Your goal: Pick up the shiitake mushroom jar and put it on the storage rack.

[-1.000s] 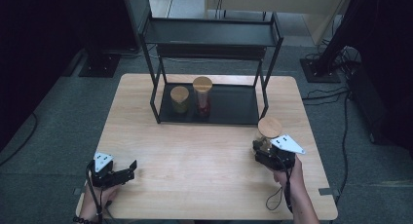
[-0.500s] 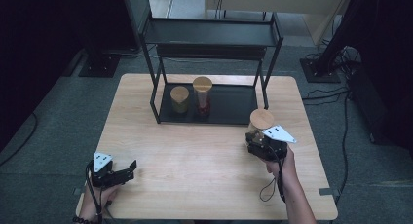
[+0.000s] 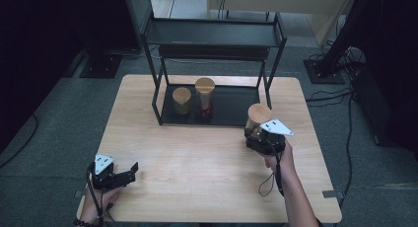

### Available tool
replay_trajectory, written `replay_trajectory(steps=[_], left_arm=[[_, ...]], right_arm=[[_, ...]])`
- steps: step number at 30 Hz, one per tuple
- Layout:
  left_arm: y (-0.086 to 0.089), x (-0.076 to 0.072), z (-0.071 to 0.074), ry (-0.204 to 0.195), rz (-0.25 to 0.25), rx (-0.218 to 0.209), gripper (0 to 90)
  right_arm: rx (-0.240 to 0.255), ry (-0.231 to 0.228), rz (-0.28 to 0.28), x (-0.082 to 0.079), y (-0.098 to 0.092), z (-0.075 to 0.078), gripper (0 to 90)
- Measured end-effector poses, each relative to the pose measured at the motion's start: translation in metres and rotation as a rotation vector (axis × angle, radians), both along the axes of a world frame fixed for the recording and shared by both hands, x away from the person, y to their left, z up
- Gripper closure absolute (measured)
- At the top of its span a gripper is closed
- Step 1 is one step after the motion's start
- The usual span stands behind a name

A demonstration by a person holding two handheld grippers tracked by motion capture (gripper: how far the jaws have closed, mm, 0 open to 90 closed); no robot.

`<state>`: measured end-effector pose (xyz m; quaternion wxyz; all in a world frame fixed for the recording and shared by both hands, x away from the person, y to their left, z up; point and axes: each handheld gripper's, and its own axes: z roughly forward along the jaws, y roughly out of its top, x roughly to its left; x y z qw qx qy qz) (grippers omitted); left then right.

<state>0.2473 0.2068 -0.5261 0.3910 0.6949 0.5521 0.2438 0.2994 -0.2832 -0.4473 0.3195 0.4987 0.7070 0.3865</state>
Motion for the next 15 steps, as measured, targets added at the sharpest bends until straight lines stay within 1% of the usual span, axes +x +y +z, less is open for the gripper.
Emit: replay_trajectory(steps=[5, 8, 15], left_arm=[[-0.001, 0.001, 0.000, 0.004, -0.004, 0.004, 0.2], [-0.001, 0.001, 0.000, 0.008, -0.001, 0.005, 0.2], [-0.001, 0.001, 0.000, 0.008, -0.004, 0.005, 0.2]], right_arm=[[0.009, -0.003, -0.005, 0.007, 0.004, 0.003, 24.5], [0.001, -0.005, -0.001, 0.012, 0.007, 0.004, 24.6], [0.005, 0.001, -0.010, 0.024, 0.011, 0.005, 24.6]])
